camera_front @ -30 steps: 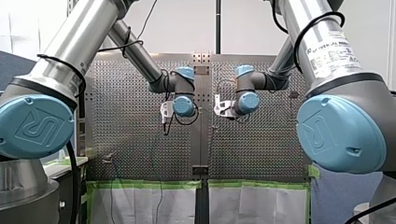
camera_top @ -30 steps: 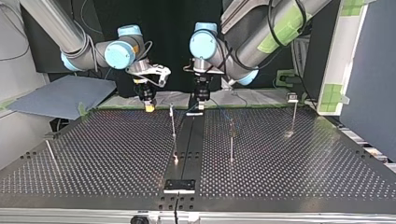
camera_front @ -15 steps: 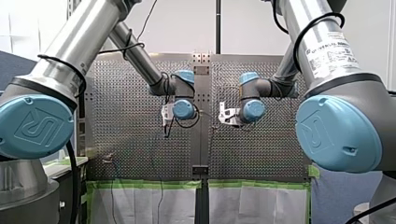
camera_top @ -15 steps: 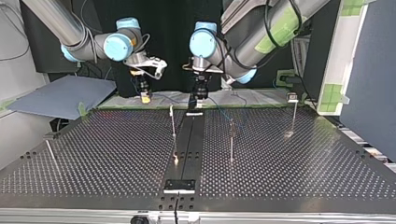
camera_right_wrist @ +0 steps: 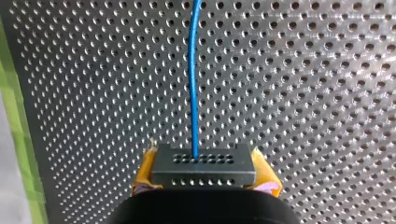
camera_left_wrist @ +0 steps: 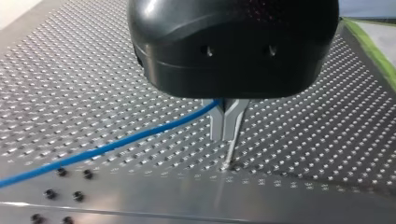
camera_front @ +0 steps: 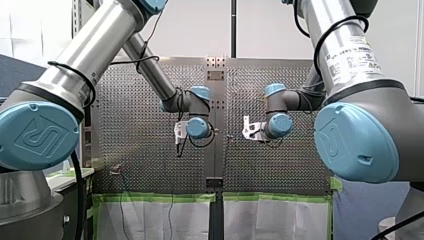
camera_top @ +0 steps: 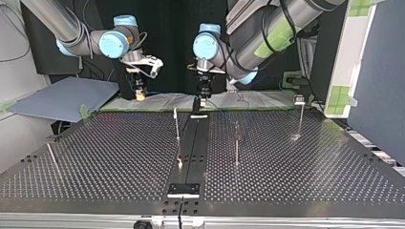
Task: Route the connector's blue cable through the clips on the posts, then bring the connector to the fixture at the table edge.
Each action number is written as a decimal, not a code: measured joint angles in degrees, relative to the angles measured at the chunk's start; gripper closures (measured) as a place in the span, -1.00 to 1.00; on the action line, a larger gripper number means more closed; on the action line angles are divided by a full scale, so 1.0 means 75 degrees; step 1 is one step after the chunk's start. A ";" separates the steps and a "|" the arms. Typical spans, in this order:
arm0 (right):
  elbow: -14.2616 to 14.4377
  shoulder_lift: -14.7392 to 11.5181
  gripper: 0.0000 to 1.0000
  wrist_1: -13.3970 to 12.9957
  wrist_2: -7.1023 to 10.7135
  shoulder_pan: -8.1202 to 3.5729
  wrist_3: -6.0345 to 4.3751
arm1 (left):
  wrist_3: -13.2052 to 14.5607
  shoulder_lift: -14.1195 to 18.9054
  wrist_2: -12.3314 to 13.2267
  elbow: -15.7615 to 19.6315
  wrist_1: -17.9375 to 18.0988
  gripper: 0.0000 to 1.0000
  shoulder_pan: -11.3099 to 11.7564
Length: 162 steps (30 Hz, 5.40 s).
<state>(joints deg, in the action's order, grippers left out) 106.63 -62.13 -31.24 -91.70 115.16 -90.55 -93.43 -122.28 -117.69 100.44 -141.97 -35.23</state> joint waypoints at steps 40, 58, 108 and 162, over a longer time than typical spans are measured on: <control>0.0157 0.0025 1.00 -0.0628 0.0927 -0.0760 0.0037 | -0.0046 -0.0264 0.0063 0.0003 0.0189 0.98 0.0019; 0.0146 0.0315 1.00 -0.0721 0.1110 -0.1101 0.0038 | -0.0045 -0.0446 0.0335 -0.0159 0.0301 0.98 0.0016; 0.0097 0.0376 1.00 -0.1517 0.1697 -0.1555 -0.0196 | -0.0321 -0.0786 0.0575 -0.0536 0.0322 0.94 -0.0035; -0.0180 0.0968 1.00 -0.2239 0.1691 -0.1630 -0.0320 | -0.0461 -0.1170 0.0727 -0.1172 0.0122 0.94 0.0260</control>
<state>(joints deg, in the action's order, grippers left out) 105.29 -54.87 -48.03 -79.01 102.93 -92.96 -96.90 -131.05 -112.24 91.65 -141.05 -33.28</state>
